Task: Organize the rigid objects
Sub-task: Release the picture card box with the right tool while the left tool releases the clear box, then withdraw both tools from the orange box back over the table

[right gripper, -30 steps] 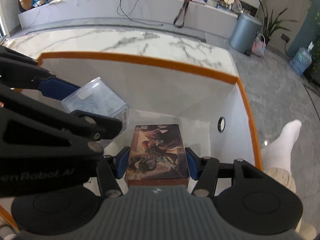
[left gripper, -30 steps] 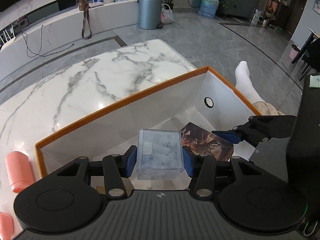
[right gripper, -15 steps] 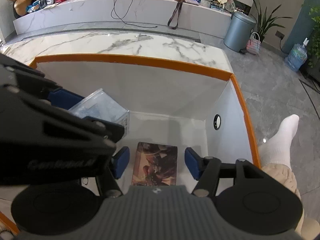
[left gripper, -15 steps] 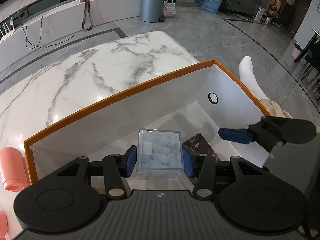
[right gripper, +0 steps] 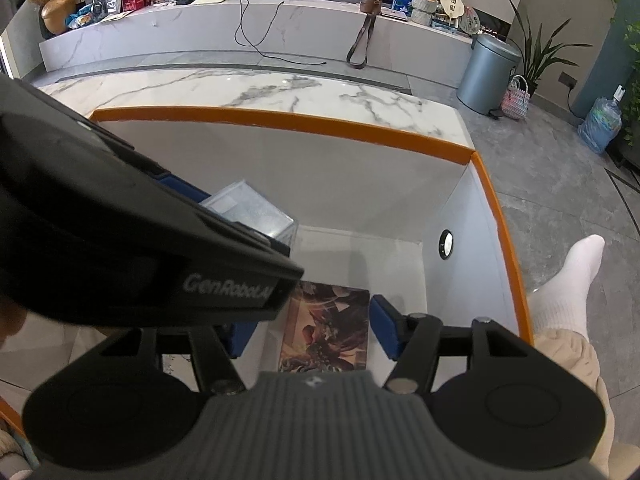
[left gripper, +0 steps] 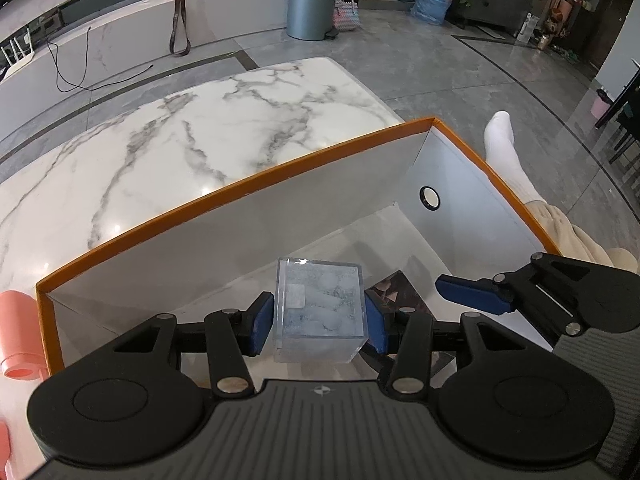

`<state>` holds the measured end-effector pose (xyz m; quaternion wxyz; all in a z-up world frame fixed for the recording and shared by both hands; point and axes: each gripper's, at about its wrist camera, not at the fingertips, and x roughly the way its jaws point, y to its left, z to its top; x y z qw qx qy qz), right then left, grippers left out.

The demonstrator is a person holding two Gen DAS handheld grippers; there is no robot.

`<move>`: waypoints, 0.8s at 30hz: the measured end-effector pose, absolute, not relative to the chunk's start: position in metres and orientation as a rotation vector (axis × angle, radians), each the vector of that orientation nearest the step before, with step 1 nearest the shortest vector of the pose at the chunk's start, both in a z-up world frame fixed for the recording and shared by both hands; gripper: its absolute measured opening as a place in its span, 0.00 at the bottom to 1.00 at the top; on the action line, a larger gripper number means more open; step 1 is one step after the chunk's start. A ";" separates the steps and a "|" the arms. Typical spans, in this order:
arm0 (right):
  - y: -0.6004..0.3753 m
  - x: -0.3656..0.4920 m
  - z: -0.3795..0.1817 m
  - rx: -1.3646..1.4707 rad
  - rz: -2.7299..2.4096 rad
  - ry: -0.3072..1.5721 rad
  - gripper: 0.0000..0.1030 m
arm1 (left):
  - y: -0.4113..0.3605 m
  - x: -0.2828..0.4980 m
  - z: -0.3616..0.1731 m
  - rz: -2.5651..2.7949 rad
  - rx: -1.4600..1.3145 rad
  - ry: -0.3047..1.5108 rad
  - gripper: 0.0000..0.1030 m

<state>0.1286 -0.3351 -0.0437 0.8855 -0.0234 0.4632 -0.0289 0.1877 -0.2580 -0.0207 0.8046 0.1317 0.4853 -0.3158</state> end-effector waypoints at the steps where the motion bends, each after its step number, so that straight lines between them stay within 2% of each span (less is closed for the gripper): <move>1: -0.335 0.128 -0.044 -0.051 -0.063 0.961 0.60 | -0.258 0.187 -0.020 -0.675 0.281 1.035 0.54; 4: -0.334 0.126 -0.043 -0.058 -0.075 0.956 0.60 | -0.257 0.186 -0.018 -0.687 0.275 1.016 0.60; 11: -0.330 0.122 -0.042 -0.059 -0.071 0.949 0.61 | -0.251 0.182 -0.009 -0.682 0.271 0.986 0.64; 15: -0.327 0.115 -0.038 -0.042 -0.055 0.934 0.65 | -0.244 0.178 -0.002 -0.675 0.271 0.964 0.68; 24: -0.315 0.101 -0.023 -0.038 -0.053 0.877 0.65 | -0.228 0.163 0.016 -0.676 0.268 0.907 0.68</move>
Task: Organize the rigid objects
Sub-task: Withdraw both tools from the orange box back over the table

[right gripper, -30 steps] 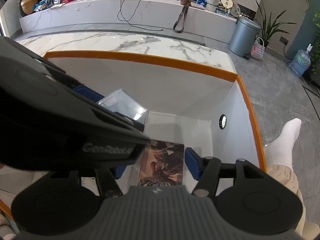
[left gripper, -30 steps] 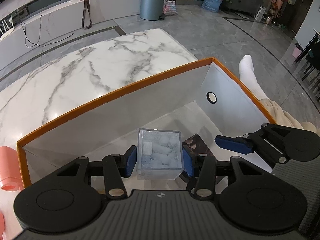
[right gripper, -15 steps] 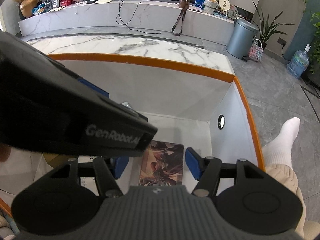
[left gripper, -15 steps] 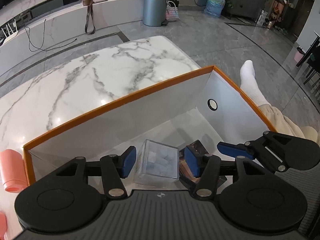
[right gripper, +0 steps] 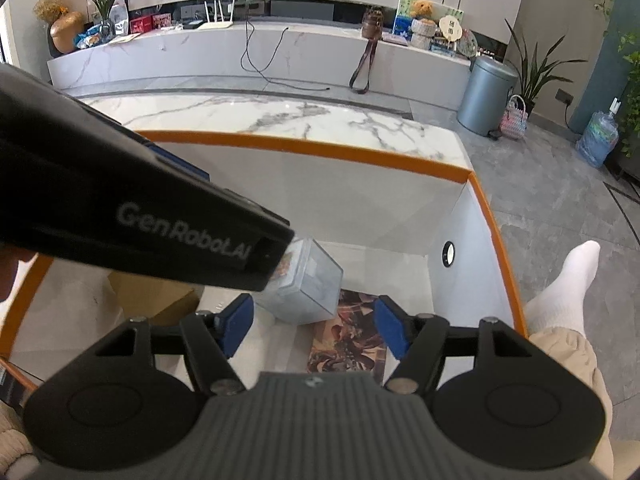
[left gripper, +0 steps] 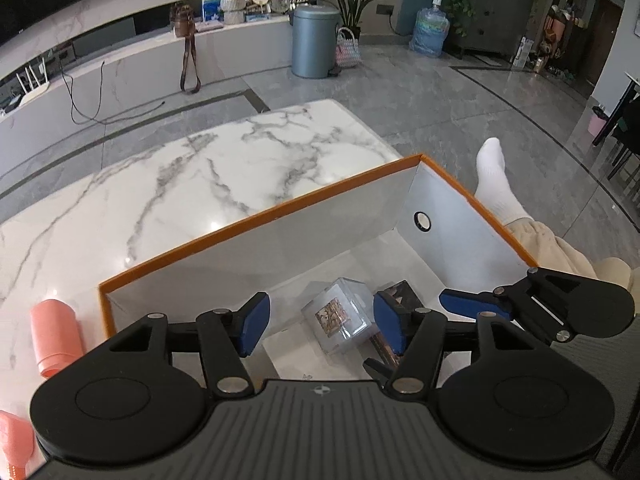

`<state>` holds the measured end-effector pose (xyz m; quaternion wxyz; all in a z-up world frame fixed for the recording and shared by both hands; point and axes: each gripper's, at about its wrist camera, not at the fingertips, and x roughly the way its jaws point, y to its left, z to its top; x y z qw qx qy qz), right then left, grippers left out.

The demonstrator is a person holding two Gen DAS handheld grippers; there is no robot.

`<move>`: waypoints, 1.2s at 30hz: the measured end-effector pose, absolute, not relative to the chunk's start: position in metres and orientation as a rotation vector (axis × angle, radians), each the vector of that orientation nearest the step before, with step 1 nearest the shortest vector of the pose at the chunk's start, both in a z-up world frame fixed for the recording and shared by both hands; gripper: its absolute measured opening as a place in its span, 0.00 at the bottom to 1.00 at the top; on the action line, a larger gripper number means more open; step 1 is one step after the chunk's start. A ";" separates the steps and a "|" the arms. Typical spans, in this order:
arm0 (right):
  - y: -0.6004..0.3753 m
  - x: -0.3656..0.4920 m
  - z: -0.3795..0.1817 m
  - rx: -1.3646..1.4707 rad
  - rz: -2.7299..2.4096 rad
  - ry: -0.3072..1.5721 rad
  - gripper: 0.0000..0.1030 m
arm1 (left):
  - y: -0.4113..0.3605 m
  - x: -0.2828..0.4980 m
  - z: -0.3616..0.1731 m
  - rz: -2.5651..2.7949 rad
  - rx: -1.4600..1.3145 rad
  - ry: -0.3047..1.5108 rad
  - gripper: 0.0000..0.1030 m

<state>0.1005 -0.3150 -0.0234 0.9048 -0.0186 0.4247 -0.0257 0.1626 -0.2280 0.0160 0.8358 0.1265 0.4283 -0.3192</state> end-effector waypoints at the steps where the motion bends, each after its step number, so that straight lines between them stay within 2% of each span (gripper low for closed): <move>1: -0.314 0.098 -0.021 -0.036 -0.055 0.870 0.65 | -0.226 0.160 0.018 -0.679 0.270 0.898 0.68; 13: -0.289 0.072 0.011 0.025 -0.093 0.747 0.65 | -0.189 0.127 0.049 -0.666 0.282 0.790 0.68; 24: -0.230 0.054 0.037 0.011 0.002 0.652 0.64 | -0.118 0.115 0.069 -0.560 0.224 0.743 0.68; 26: -0.219 0.052 0.040 0.017 0.029 0.643 0.62 | -0.104 0.114 0.068 -0.543 0.211 0.753 0.68; 27: -0.212 0.051 0.041 0.018 0.041 0.641 0.57 | -0.097 0.113 0.068 -0.536 0.206 0.757 0.67; 36: -0.167 0.035 0.031 0.024 0.128 0.647 0.43 | -0.032 0.105 0.042 -0.445 0.129 0.846 0.59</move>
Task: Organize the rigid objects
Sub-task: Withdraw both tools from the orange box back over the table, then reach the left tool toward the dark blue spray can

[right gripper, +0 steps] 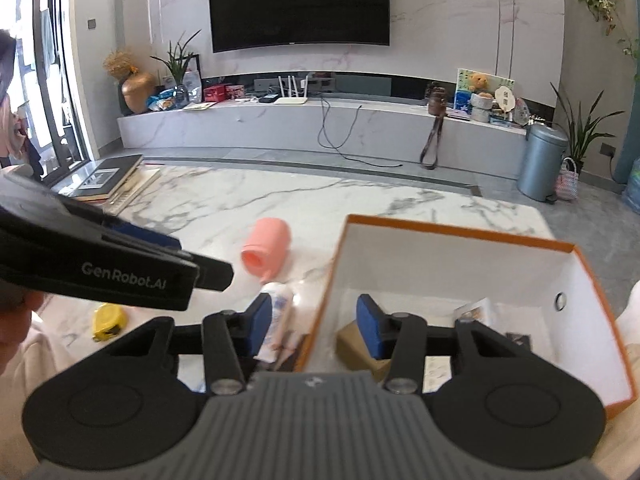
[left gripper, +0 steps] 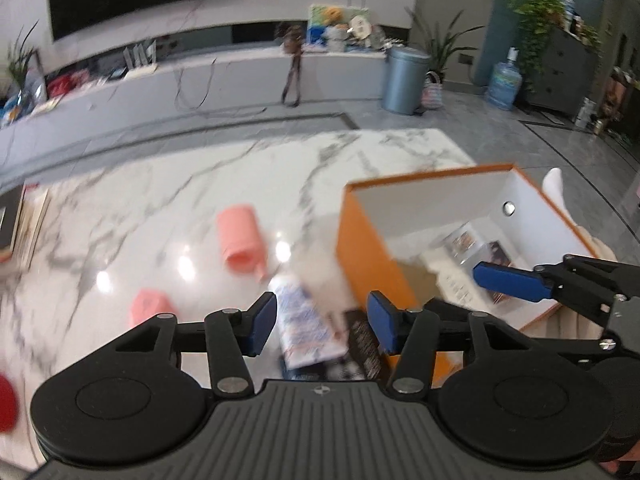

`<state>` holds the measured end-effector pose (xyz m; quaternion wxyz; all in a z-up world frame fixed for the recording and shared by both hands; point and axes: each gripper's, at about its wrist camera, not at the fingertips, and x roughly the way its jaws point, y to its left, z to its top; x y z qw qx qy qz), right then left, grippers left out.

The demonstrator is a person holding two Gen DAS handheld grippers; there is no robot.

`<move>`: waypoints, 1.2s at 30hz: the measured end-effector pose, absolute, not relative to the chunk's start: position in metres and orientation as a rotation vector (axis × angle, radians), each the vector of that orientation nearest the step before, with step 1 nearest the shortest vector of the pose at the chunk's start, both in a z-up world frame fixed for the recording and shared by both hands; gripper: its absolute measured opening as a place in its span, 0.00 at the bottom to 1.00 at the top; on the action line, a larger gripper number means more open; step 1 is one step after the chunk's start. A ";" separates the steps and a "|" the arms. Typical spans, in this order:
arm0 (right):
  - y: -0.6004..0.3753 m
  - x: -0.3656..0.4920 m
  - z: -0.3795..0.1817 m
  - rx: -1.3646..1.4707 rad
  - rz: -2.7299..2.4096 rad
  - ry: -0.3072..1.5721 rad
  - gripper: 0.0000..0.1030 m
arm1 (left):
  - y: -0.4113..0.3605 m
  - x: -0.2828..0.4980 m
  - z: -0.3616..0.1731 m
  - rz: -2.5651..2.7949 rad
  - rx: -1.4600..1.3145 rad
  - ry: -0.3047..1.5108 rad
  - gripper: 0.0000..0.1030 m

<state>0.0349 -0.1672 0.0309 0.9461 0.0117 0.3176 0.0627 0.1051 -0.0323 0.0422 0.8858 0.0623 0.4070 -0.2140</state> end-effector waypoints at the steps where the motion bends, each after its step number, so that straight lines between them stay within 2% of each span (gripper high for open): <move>1: -0.163 0.032 0.028 0.022 0.134 0.649 0.40 | -0.027 0.103 0.039 -0.440 0.121 0.856 0.59; 3: -0.154 0.027 0.023 0.015 0.149 0.655 0.32 | -0.016 0.099 0.030 -0.433 0.098 0.878 0.58; 6: -0.140 0.020 0.014 -0.004 0.176 0.668 0.28 | -0.004 0.093 0.019 -0.432 0.070 0.907 0.57; 12: -0.124 0.016 -0.007 -0.060 0.187 0.739 0.26 | 0.010 0.089 -0.007 -0.419 0.048 0.990 0.57; 17: -0.121 0.012 -0.026 -0.082 0.181 0.802 0.19 | 0.008 0.088 -0.030 -0.413 0.048 1.052 0.57; 25: -0.126 0.020 -0.040 -0.057 0.158 0.853 0.19 | -0.005 0.099 -0.054 -0.359 0.111 1.113 0.63; 27: -0.127 0.022 -0.043 -0.050 0.156 0.863 0.19 | -0.007 0.104 -0.059 -0.348 0.111 1.124 0.67; 35: -0.132 0.029 -0.048 -0.028 0.140 0.881 0.20 | -0.018 0.115 -0.068 -0.365 0.109 1.153 0.67; 36: -0.132 0.029 -0.049 -0.024 0.138 0.884 0.20 | -0.019 0.116 -0.070 -0.367 0.105 1.155 0.64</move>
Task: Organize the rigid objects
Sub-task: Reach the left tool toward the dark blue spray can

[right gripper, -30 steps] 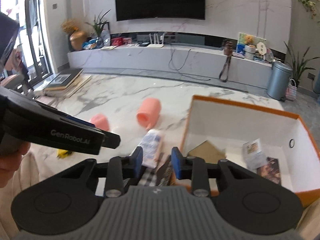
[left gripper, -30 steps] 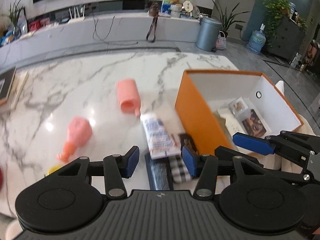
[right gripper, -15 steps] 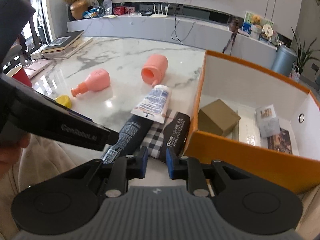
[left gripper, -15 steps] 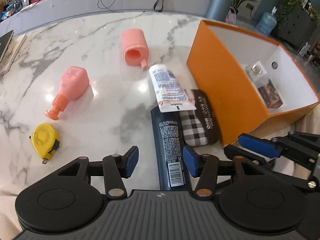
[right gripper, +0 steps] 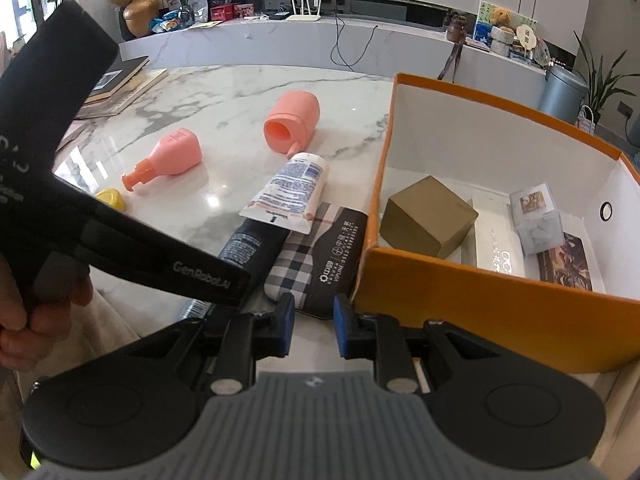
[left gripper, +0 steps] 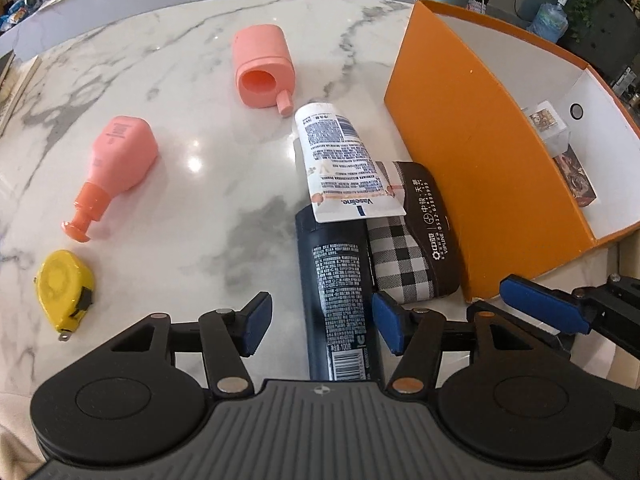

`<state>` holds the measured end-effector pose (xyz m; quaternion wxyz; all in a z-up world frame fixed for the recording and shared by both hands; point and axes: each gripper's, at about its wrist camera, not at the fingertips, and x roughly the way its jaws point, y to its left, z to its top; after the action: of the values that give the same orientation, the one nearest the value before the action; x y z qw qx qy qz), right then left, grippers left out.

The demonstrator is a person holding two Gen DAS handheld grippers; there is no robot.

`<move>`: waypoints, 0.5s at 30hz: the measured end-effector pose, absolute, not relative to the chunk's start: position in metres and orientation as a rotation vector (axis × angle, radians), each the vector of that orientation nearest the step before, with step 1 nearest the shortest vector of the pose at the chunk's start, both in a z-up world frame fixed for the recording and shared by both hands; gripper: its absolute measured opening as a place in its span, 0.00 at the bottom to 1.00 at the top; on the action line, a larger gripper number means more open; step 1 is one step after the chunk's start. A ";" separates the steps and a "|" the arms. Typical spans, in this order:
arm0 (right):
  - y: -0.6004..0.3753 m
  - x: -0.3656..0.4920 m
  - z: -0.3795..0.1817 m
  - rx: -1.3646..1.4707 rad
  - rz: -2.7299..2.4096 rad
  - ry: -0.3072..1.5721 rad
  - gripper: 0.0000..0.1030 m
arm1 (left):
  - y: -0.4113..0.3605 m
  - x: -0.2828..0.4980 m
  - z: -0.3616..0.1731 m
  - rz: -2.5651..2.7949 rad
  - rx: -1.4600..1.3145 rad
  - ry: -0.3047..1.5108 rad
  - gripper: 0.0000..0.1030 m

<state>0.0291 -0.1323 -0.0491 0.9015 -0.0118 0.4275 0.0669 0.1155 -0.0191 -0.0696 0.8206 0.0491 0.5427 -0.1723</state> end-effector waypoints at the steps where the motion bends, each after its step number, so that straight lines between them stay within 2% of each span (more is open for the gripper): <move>1: -0.133 0.030 -0.050 -0.022 0.139 0.887 0.20 | -0.020 0.116 -0.071 -0.374 0.094 1.158 0.61; 3: -0.132 0.031 -0.051 -0.022 0.139 0.892 0.20 | -0.021 0.117 -0.073 -0.390 0.080 1.161 0.50; 5: -0.132 0.032 -0.052 -0.022 0.138 0.895 0.20 | -0.020 0.117 -0.073 -0.395 0.076 1.160 0.46; 11: -0.129 0.033 -0.054 -0.017 0.121 0.900 0.20 | -0.006 0.121 -0.072 -0.343 0.076 1.162 0.45; 15: -0.122 0.035 -0.056 -0.024 0.092 0.903 0.28 | 0.007 0.123 -0.070 -0.309 0.061 1.167 0.45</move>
<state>0.0349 -0.1216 -0.0561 0.8986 -0.0117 0.4364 0.0444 0.1234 0.0071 -0.0705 0.8228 0.0285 0.5487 -0.1453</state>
